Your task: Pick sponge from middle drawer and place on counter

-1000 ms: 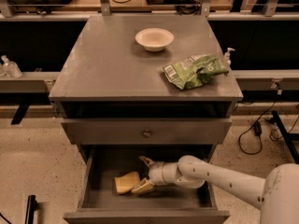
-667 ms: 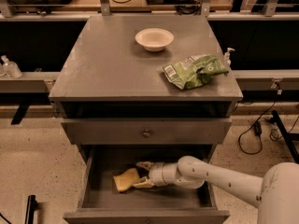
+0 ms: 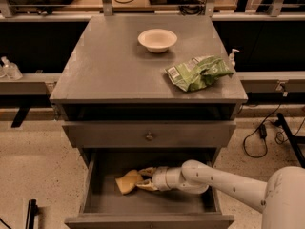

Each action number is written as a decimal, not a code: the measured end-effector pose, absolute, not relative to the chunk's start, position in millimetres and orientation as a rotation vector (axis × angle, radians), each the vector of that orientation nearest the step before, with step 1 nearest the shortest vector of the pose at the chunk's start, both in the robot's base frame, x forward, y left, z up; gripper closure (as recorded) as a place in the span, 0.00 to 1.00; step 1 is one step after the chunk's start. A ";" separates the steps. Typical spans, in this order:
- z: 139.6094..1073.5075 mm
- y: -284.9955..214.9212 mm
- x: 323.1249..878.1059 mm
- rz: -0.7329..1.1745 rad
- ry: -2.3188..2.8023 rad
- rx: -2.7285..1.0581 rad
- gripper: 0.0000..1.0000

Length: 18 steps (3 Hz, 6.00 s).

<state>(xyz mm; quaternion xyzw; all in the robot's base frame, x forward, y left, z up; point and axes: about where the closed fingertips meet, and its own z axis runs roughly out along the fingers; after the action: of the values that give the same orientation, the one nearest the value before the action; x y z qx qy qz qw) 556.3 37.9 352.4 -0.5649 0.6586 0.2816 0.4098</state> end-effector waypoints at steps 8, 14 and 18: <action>800.5 -87.7 508.5 0.592 1.448 -1.479 1.00; 915.0 47.6 720.0 0.794 1.449 -1.402 0.82; 894.7 84.5 727.8 0.855 1.454 -1.403 0.00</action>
Offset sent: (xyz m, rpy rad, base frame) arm -0.0108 -0.0815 0.1996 0.4029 -0.1736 -0.1744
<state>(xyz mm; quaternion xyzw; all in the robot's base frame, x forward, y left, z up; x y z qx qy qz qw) 727.8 84.5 894.7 -0.5690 0.5898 0.3469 0.4562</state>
